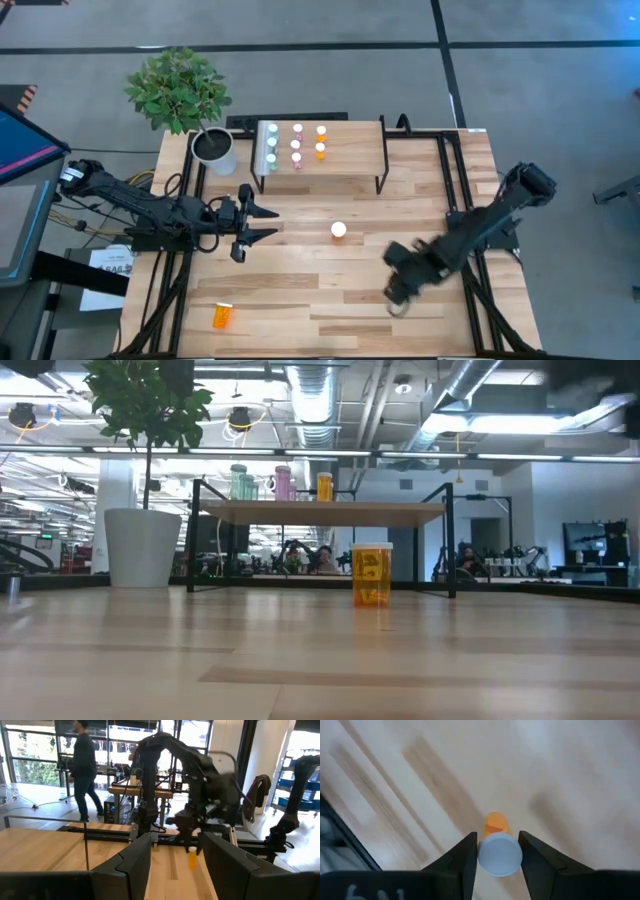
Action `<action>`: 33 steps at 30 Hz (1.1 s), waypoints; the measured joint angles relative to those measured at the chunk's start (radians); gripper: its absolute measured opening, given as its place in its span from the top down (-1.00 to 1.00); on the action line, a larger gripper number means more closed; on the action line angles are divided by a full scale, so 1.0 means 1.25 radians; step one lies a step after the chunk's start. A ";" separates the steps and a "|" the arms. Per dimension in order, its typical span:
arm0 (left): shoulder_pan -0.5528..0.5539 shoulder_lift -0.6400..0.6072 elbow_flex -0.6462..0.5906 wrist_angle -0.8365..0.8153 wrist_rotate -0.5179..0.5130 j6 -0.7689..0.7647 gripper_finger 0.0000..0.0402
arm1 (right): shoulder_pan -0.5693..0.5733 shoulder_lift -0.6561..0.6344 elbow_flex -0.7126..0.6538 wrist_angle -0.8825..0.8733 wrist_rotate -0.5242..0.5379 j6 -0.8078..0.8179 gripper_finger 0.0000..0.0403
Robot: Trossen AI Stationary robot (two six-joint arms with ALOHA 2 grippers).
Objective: Pick and place medicine bottles onto shelf by color
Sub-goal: Put the small orange pill bottle on the shelf aligned with the other orange pill bottles
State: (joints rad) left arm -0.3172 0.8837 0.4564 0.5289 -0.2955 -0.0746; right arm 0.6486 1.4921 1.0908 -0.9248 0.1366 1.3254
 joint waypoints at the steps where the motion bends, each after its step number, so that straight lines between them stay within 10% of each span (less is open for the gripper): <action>1: 0.000 0.000 0.000 0.000 0.000 0.000 0.17 | -0.036 0.000 0.022 -0.001 0.000 -0.061 0.24; 17: 0.000 0.000 0.001 -0.044 -0.025 -0.004 0.17 | -0.581 0.083 0.471 -0.056 -0.104 -0.760 0.23; 33: 0.000 -0.001 0.001 -0.098 -0.048 -0.035 0.17 | -0.737 0.484 1.013 -0.372 -0.166 -1.013 0.23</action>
State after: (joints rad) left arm -0.3176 0.8829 0.4572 0.4061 -0.3553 -0.1180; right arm -0.2725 2.0970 2.3565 -1.3898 -0.0715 0.0588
